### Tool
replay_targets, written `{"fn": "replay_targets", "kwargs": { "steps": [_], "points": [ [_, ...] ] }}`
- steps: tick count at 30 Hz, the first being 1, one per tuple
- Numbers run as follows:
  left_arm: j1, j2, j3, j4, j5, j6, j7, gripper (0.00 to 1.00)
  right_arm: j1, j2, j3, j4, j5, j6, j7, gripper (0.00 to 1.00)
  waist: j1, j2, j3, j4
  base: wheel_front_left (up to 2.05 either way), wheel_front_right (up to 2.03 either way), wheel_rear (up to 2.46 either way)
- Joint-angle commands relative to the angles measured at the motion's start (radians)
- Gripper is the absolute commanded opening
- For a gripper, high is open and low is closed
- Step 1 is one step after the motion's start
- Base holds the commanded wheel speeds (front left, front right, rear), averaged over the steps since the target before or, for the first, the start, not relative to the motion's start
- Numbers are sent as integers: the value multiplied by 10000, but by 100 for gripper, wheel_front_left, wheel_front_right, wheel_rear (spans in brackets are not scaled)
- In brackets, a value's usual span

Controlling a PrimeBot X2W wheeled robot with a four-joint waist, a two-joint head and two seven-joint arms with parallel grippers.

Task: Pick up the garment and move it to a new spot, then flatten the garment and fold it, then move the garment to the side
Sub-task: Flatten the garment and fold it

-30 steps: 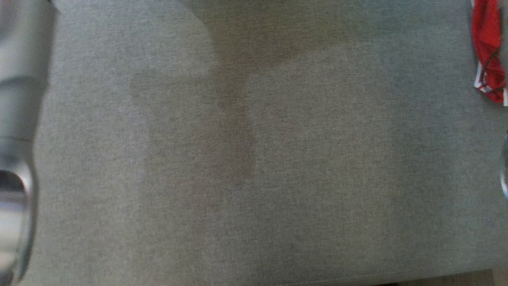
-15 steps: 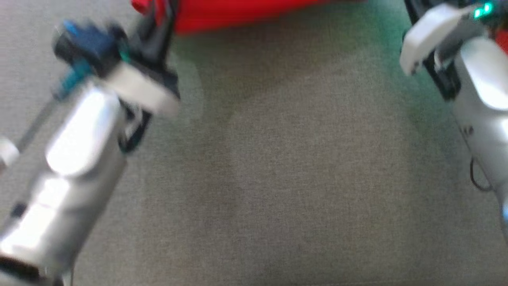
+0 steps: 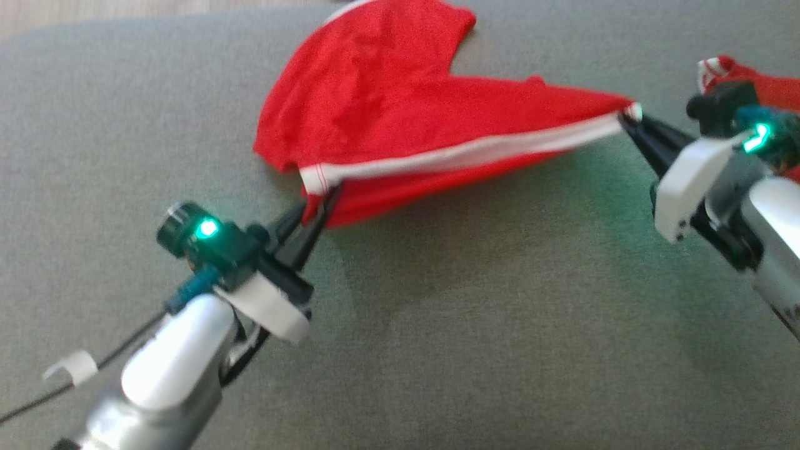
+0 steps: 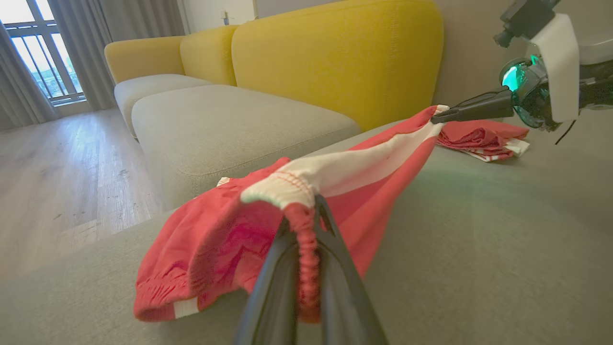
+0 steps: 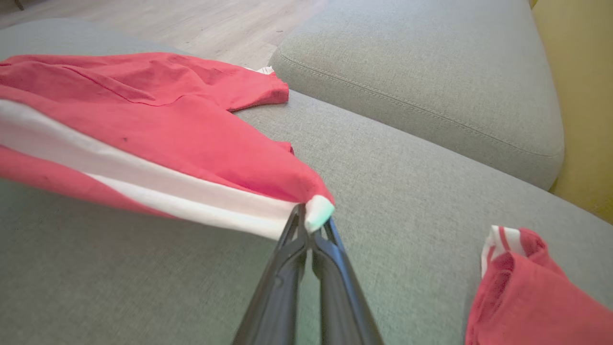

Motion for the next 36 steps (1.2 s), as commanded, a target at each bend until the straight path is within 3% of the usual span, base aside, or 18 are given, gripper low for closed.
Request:
{"fn": "replay_targets", "kwargs": {
  "steps": [1,9,15,20,28,36],
  "points": [
    [-9,348,285,-372,134,18,-50,0,378,-511,118,-419,251,65,64,0,3,0,-342,-89,0,0,0],
    [1283,113,146,-908,346,18,-51,0,1570,-1588,279,-1440,1075,65,344,0,3,0,-1245,-283,0,0,0],
    [2253,-194,177,-1532,451,18,-51,0,2763,-2518,-108,-2338,1407,65,443,0,3,0,-1671,-267,0,0,0],
    [2556,-413,260,-1772,518,18,-51,0,3329,-2841,-766,-2769,1465,65,459,0,3,0,-1657,-166,0,0,0],
    [2315,-838,647,-1699,577,52,-51,0,3145,-2573,-2077,-3185,464,65,627,0,3,0,-1215,426,0,0,0],
    [1748,-1427,935,-1326,553,48,-51,0,1961,-1981,-2552,-3223,-608,65,1410,0,3,0,-555,1352,0,0,0]
  ]
}}
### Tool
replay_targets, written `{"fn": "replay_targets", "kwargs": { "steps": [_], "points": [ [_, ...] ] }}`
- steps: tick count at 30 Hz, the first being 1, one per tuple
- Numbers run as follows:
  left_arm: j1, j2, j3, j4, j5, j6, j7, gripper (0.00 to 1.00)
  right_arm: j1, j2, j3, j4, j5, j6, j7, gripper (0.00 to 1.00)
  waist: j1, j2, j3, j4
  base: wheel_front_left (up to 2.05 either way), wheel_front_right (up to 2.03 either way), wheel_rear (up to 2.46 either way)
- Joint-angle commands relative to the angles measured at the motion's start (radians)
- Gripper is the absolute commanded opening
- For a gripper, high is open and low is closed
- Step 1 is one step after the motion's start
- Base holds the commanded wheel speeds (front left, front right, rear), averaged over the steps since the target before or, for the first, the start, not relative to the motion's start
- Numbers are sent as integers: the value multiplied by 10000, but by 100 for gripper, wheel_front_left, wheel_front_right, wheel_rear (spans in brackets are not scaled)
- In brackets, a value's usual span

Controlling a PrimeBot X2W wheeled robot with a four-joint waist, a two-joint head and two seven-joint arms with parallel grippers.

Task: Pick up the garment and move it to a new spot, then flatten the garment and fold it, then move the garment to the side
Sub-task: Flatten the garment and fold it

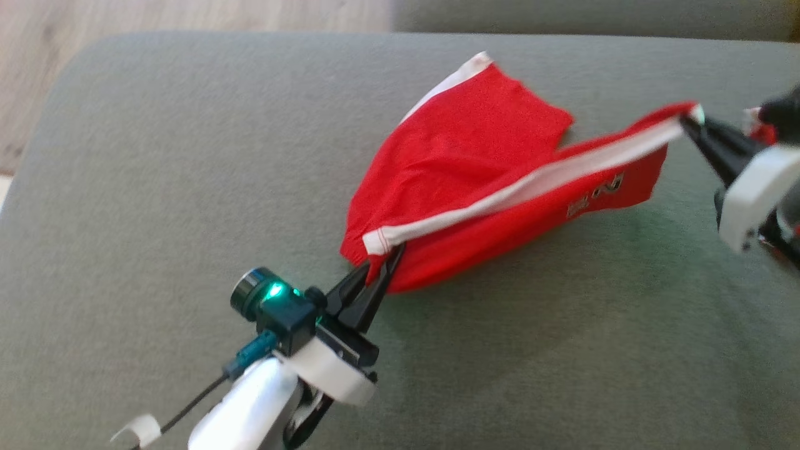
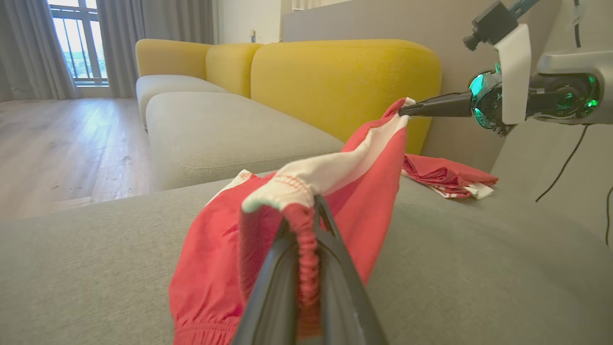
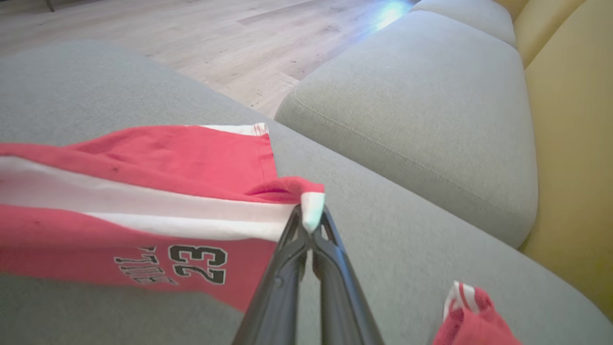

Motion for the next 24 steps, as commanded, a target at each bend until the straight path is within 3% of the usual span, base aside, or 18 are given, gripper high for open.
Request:
{"fn": "replay_targets", "kwargs": {
  "steps": [1,14,24],
  "points": [
    [-575,-23,512,-108,22,44,-51,0,-481,-85,-119,-104,-206,65,187,0,-1,0,392,461,0,0,0],
    [-2344,-1302,570,2146,-289,50,-22,0,-3565,624,1174,1432,-670,65,994,0,-1,0,1774,1764,0,0,0],
    [-3366,-1711,492,3182,-511,207,-47,0,-5378,1042,2535,3073,-600,65,706,0,-1,0,2624,2428,0,0,0]
  ]
}}
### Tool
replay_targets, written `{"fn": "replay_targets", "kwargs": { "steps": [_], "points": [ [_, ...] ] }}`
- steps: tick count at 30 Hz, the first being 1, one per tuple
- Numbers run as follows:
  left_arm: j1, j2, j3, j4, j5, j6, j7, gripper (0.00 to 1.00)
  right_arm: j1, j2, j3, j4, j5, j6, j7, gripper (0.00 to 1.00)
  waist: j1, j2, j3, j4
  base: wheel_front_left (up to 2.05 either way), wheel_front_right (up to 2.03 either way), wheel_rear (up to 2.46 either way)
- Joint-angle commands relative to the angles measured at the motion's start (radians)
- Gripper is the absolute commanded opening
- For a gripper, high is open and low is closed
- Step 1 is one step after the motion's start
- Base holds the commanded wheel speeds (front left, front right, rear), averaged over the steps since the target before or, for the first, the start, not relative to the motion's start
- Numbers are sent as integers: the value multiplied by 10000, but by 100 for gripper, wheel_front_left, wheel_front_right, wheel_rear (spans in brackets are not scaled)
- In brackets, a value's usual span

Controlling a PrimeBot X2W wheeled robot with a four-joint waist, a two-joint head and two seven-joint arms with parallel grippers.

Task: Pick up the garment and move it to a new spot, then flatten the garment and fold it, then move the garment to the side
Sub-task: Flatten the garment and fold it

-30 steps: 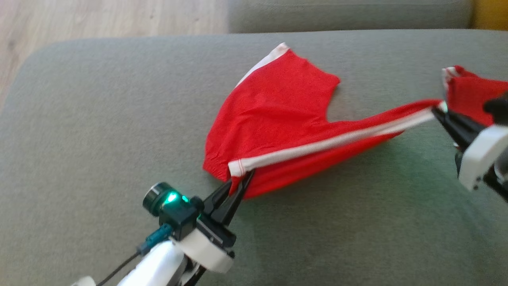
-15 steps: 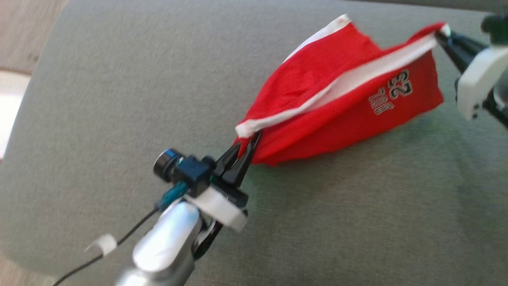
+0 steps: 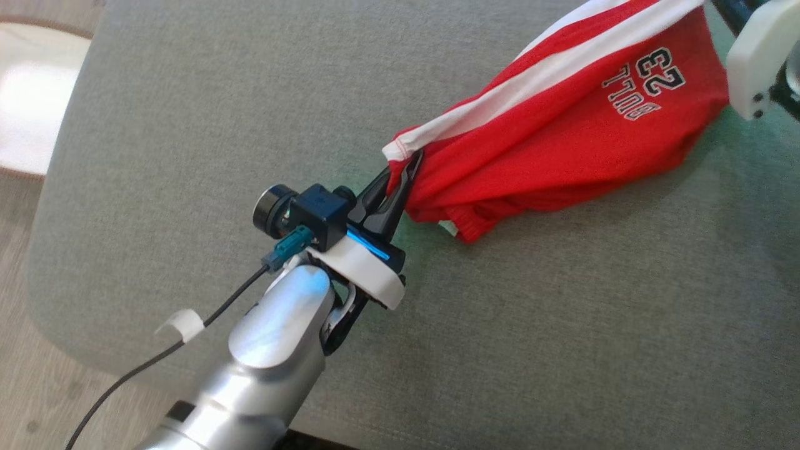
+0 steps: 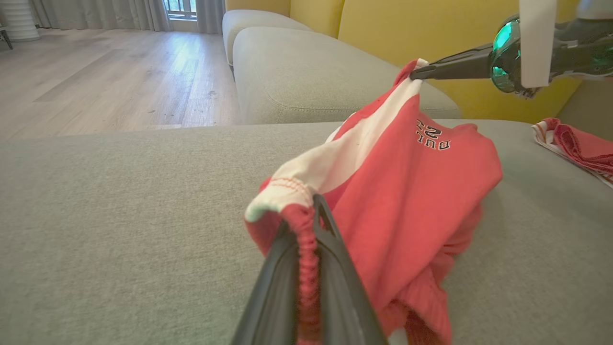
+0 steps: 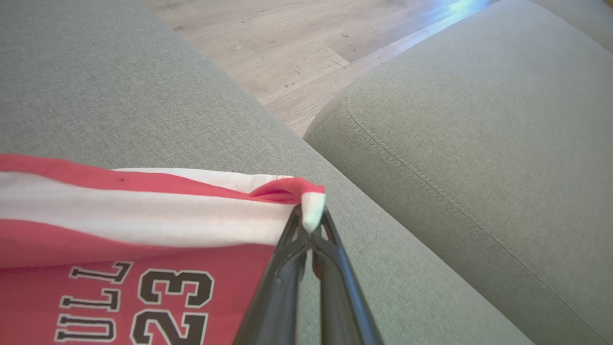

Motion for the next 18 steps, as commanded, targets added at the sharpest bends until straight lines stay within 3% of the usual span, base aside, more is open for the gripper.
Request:
{"fn": "replay_targets", "kwargs": {
  "steps": [1,9,10,11,12,13,18],
  "points": [
    [-376,116,271,-212,-91,104,-61,0,-376,88,140,44,67,65,-153,0,-2,0,227,204,0,0,0],
    [-599,98,-72,-274,-365,193,-63,0,-1066,335,1037,794,359,65,-266,0,-2,0,493,360,0,0,0],
    [-625,98,-154,-240,-423,207,-63,0,-1139,359,1179,904,372,65,-259,16,-2,0,511,357,0,0,0],
    [-655,98,-217,-209,-468,233,-63,20,-1195,391,1280,1045,410,65,-246,100,-2,0,522,345,0,0,0],
    [-687,97,-269,-174,-490,275,-63,71,-1228,442,1366,1187,472,65,-222,100,-2,0,525,328,0,0,0],
    [-715,97,-313,-135,-497,317,-63,100,-1265,490,1477,1281,512,65,-249,100,-2,0,524,305,0,0,0],
    [-777,96,-387,139,-493,419,-64,100,-1393,700,1733,1671,776,65,-878,100,-2,0,369,97,0,0,0]
  ]
}}
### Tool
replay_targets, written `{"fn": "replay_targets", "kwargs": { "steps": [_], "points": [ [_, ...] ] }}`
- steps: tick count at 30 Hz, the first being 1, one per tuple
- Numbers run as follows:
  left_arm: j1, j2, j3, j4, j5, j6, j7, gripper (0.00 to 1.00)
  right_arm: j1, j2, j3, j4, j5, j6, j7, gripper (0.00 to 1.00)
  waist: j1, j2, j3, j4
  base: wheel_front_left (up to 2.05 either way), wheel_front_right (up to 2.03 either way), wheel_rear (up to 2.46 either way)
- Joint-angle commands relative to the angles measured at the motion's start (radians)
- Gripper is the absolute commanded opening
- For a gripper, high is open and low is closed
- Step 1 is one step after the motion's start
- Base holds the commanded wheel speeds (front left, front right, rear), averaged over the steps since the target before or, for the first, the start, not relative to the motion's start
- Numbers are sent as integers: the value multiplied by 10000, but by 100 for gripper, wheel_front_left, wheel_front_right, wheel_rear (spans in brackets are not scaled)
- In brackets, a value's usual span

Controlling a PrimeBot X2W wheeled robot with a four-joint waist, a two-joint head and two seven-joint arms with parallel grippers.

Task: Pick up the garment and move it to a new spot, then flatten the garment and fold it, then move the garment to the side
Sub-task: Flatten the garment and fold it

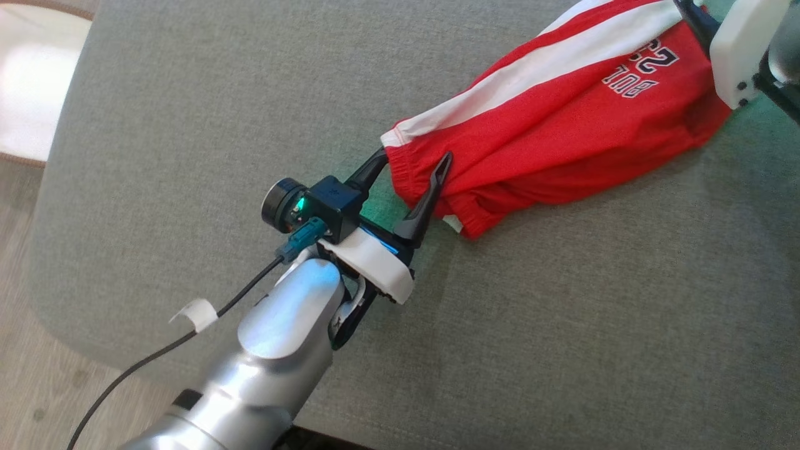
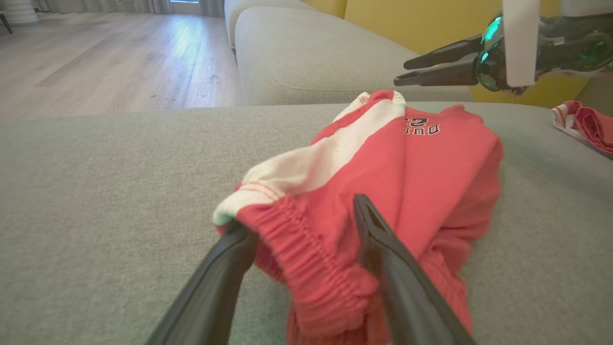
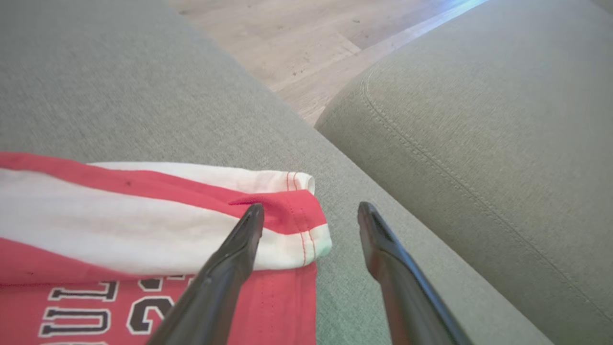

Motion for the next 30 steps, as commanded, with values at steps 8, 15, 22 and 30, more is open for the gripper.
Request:
{"fn": "replay_targets", "kwargs": {
  "steps": [8,15,22,30],
  "points": [
    [-2,352,830,-58,267,169,-64,100,8,369,-242,174,844,65,-1737,100,0,0,-790,-637,0,0,0],
    [663,948,1684,-736,399,409,-64,100,684,598,-746,289,1603,65,-3033,100,0,0,-1633,-1312,0,0,0],
    [1438,1429,2614,-1811,312,796,-64,100,1504,731,-1541,75,1974,65,-4005,100,0,0,-2381,-1972,0,0,0],
    [2292,1770,3560,-3099,236,1292,-64,100,2803,1093,-2881,-534,1500,65,-4257,100,0,0,-2956,-2678,0,0,0]
  ]
}}
